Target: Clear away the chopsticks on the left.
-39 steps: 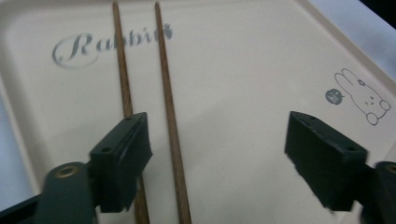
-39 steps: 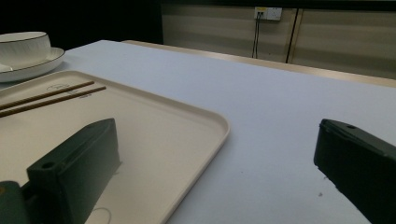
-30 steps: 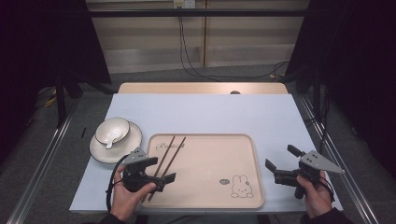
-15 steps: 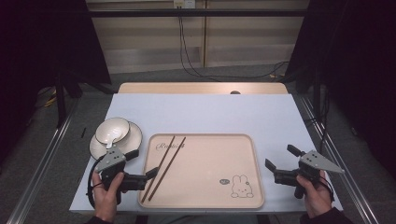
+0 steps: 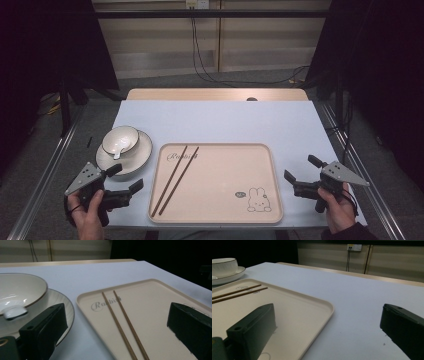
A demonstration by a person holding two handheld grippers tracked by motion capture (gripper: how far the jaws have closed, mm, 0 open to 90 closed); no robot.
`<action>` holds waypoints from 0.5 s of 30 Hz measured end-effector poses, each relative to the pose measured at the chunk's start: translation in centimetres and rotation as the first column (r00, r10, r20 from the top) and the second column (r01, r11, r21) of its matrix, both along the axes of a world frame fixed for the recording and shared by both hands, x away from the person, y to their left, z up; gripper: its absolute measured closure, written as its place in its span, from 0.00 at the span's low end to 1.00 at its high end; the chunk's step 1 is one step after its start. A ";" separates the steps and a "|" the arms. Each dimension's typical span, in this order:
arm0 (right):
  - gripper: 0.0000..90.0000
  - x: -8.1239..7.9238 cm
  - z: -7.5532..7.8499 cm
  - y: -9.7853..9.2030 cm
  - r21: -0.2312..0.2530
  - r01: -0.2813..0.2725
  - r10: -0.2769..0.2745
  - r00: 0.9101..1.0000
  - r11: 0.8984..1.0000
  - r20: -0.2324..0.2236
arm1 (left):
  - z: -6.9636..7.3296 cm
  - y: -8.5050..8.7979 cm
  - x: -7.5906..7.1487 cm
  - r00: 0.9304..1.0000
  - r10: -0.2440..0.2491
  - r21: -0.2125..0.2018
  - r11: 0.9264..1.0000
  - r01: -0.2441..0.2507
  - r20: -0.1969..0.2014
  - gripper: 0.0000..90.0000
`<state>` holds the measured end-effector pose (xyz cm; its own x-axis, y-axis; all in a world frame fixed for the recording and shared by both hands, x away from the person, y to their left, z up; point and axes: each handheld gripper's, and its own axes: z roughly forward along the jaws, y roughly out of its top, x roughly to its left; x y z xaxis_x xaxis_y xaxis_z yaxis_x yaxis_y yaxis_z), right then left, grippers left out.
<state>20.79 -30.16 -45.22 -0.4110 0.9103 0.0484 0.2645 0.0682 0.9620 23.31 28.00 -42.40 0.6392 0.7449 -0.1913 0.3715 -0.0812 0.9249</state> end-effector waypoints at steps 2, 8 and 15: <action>0.00 0.0 0.0 0.0 0.003 0.003 -0.003 1.000 1.000 0.003 | 0.0 0.7 -0.3 1.000 0.028 0.003 1.000 -0.028 0.007 0.03; 0.00 -0.1 0.0 -0.1 0.012 0.007 -0.007 1.000 1.000 0.007 | -0.3 2.6 -1.2 0.997 0.069 0.017 0.997 -0.070 0.032 0.02; 0.00 -0.2 0.0 -0.4 0.022 0.013 -0.014 0.999 1.000 0.039 | -1.3 4.7 -1.7 0.994 0.109 -0.087 0.990 -0.110 -0.018 0.02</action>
<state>20.56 -30.51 -45.18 -0.4006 0.9147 0.0526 0.2271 0.0435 0.9729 21.59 32.73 -43.72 0.5520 0.7900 -0.2667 0.3856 0.0417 0.9217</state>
